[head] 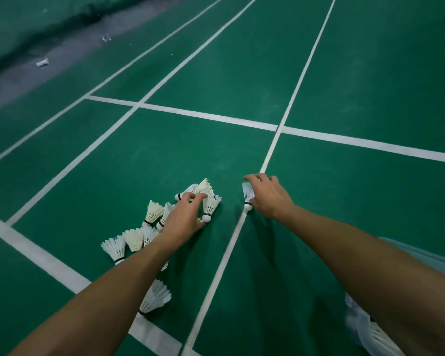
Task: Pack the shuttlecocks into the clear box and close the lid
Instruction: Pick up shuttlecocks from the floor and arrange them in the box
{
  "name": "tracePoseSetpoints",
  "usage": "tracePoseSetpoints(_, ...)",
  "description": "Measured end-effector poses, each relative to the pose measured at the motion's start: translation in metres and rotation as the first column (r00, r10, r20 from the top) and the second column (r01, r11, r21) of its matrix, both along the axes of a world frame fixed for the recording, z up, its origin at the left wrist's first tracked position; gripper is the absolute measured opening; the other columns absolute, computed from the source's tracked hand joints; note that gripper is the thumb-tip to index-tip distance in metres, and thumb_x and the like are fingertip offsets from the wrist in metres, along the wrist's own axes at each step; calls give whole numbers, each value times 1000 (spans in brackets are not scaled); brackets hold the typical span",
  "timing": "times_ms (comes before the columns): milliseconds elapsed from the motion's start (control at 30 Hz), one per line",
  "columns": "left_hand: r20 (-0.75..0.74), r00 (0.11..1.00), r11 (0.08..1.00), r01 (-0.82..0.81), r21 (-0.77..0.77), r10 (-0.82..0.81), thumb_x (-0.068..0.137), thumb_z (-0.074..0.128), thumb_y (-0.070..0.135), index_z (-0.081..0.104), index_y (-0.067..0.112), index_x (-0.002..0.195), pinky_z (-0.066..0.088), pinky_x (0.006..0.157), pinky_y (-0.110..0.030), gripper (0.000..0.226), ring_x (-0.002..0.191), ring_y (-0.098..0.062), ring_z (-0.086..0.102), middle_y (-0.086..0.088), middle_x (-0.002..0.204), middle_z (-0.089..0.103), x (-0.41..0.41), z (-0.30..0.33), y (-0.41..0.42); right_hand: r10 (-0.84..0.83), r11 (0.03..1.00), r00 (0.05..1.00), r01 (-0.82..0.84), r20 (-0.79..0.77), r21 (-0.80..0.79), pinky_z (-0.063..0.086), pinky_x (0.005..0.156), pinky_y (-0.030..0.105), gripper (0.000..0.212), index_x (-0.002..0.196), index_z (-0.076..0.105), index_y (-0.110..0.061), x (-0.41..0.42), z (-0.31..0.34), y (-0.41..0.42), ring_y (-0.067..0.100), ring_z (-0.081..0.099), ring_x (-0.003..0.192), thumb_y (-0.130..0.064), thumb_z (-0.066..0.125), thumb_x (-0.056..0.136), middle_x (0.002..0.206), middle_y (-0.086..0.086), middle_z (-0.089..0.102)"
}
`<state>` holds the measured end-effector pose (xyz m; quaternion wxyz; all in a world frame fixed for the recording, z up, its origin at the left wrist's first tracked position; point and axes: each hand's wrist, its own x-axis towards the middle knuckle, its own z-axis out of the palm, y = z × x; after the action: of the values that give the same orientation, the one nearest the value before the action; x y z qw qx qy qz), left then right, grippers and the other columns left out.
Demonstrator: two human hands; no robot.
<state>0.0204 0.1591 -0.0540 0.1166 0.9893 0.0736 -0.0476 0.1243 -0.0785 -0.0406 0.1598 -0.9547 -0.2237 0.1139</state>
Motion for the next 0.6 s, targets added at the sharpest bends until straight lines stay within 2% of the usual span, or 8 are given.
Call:
tracePoseSetpoints(133,-47,999,991,-32,-129,26,76,93,37,31,39,156,58,87,-38,101,98,-20,60,-2,133,42,9,2,-2,-24,1000,998,25,-51,18,49,105,53,63,157,34,-23,10,-8,-1,38,48,131,-9,60,101,145,12,54)
tracePoseSetpoints(200,-72,997,975,-52,-215,37,73,93,45,27,42,157,54,91,-35,107,104,-20,57,0,128,37,12,2,-6,-23,999,997,25,-73,22,51,101,51,55,152,41,-20,12,-12,-5,36,52,126,-11,60,101,138,13,60)
tracePoseSetpoints(300,-135,989,964,-89,-252,56,72,92,53,41,31,153,49,104,-37,99,116,-23,53,-4,132,39,18,2,-13,-12,998,991,20,-133,59,55,90,45,44,144,50,-16,9,-14,-15,33,62,114,-13,56,101,129,14,67)
tracePoseSetpoints(400,-164,982,950,-134,-283,90,69,87,66,56,16,142,48,110,-42,93,121,-27,56,-9,134,49,23,-2,-20,0,994,988,17,-158,110,57,89,45,43,142,53,-16,2,-8,-31,28,65,106,-12,55,100,121,10,70)
tracePoseSetpoints(467,-193,974,915,-181,-361,117,72,88,63,60,5,141,49,111,-44,95,126,-31,60,-15,141,58,26,-6,-27,13,989,987,11,-162,145,57,88,45,42,140,55,-17,-1,1,-47,26,66,101,-13,55,99,113,4,72)
tracePoseSetpoints(533,-192,969,883,-225,-412,158,79,89,49,65,-1,133,52,104,-39,77,118,-29,66,-12,132,68,28,-8,-35,24,983,989,4,-147,183,57,87,47,40,137,58,-18,-3,14,-68,24,66,98,-15,57,97,104,-2,71)
tracePoseSetpoints(600,-183,964,853,-258,-453,194,82,88,45,74,8,109,54,84,-33,49,90,-20,67,-2,97,73,28,-8,-40,20,973,992,9,-124,229,57,84,47,38,134,59,-16,-7,31,-94,22,66,92,-15,60,96,94,-5,71)
